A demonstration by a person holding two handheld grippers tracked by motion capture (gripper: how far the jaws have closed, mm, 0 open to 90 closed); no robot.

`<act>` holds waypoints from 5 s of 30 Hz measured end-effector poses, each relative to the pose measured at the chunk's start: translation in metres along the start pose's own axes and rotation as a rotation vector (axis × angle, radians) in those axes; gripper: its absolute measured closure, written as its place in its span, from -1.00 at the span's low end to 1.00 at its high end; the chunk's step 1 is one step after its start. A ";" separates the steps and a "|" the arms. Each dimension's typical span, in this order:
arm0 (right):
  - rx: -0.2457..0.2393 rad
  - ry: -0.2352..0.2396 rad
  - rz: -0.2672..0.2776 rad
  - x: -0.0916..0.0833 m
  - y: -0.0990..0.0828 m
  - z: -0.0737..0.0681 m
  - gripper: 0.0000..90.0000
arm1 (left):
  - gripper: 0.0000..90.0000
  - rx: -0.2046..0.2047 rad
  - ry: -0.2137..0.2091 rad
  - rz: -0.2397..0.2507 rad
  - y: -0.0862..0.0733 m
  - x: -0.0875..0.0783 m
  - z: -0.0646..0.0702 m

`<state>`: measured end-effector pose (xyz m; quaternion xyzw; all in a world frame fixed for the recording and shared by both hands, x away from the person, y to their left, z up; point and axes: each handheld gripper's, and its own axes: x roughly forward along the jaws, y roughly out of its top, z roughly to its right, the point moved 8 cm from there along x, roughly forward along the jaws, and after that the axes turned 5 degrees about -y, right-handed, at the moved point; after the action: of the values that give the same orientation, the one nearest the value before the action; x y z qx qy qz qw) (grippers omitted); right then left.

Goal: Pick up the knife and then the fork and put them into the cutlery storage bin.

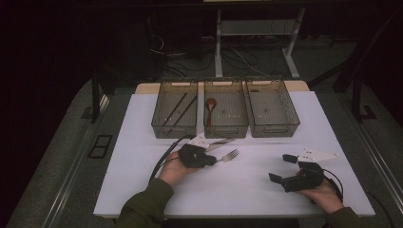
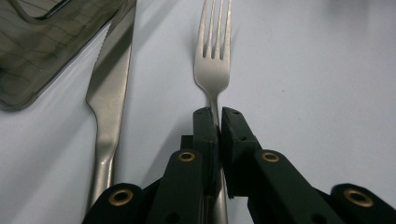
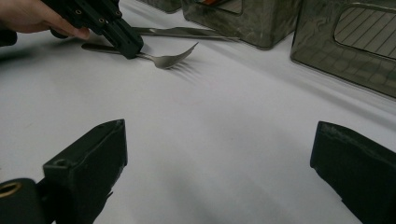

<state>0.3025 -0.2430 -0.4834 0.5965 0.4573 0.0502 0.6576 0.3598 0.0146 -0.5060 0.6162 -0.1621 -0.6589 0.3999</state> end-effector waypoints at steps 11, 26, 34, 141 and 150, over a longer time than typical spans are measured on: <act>0.007 0.004 -0.008 0.000 0.000 0.000 -0.93 | 0.87 -0.014 0.005 0.066 0.012 -0.008 0.006; 0.062 0.060 0.030 0.000 0.028 -0.007 -0.83 | 0.87 -0.015 0.041 0.150 0.031 -0.026 0.017; 0.111 0.159 0.063 0.024 0.065 -0.024 -0.38 | 0.87 -0.033 0.098 0.177 0.037 -0.031 0.034; 0.279 -0.171 0.041 -0.006 0.161 0.176 0.93 | -1.00 -0.108 0.162 0.250 -0.046 -0.083 0.036; 0.262 -0.161 -0.045 0.019 0.148 0.173 0.93 | -1.00 -0.120 0.160 0.223 -0.047 -0.081 0.037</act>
<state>0.4991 -0.3176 -0.3933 0.6690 0.4190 -0.0724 0.6097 0.3032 0.0932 -0.4769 0.6199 -0.1578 -0.5677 0.5183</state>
